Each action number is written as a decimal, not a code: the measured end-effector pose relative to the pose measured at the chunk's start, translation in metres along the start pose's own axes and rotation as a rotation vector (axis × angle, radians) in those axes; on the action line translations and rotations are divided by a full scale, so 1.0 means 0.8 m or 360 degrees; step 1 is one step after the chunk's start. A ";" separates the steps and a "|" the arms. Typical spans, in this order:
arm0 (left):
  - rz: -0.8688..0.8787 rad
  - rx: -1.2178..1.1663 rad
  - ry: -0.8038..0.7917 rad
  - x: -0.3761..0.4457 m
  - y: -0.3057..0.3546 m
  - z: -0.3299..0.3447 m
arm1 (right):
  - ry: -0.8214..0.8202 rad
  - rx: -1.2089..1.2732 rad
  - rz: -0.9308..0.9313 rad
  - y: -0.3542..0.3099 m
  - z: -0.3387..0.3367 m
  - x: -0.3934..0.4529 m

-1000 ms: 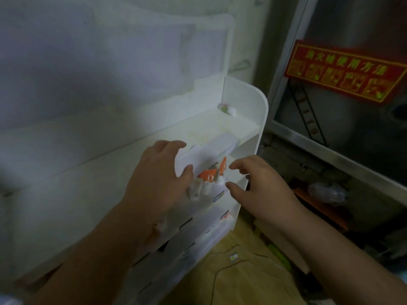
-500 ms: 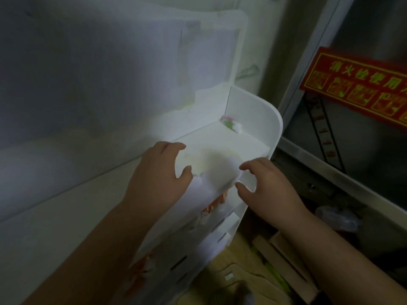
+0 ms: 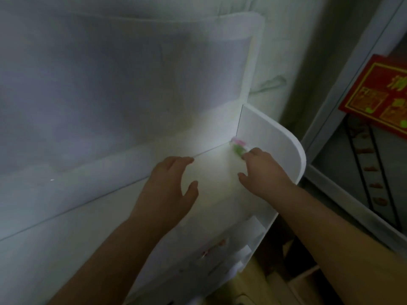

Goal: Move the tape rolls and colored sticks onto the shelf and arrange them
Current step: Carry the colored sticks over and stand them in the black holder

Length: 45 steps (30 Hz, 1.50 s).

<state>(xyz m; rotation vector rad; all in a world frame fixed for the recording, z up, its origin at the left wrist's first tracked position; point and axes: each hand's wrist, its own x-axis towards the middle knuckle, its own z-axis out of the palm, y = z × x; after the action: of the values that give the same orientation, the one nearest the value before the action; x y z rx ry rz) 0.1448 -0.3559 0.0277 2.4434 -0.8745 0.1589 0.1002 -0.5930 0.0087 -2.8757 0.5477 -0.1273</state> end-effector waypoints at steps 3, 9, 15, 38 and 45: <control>-0.0051 0.0042 0.0035 0.023 0.017 0.012 | -0.0050 -0.0041 -0.0118 0.015 0.008 0.054; -0.0130 0.0136 0.0069 0.053 0.039 0.033 | -0.0134 -0.0214 -0.0169 0.025 0.021 0.096; -0.0158 0.0175 0.0087 0.069 0.052 0.051 | -0.0101 -0.0213 -0.0247 0.032 0.027 0.101; -0.0450 0.0041 -0.0130 0.221 0.080 0.179 | 0.0058 0.1175 0.0120 0.105 -0.016 -0.036; -0.0598 0.0012 -0.0148 0.244 0.099 0.216 | 0.0145 0.1211 0.0063 0.120 -0.019 -0.041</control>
<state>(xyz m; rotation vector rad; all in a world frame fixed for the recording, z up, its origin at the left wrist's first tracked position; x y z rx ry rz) 0.2372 -0.6059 -0.0295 2.5876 -0.4373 -0.0887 0.0341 -0.6706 0.0007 -2.1246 0.4443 -0.3712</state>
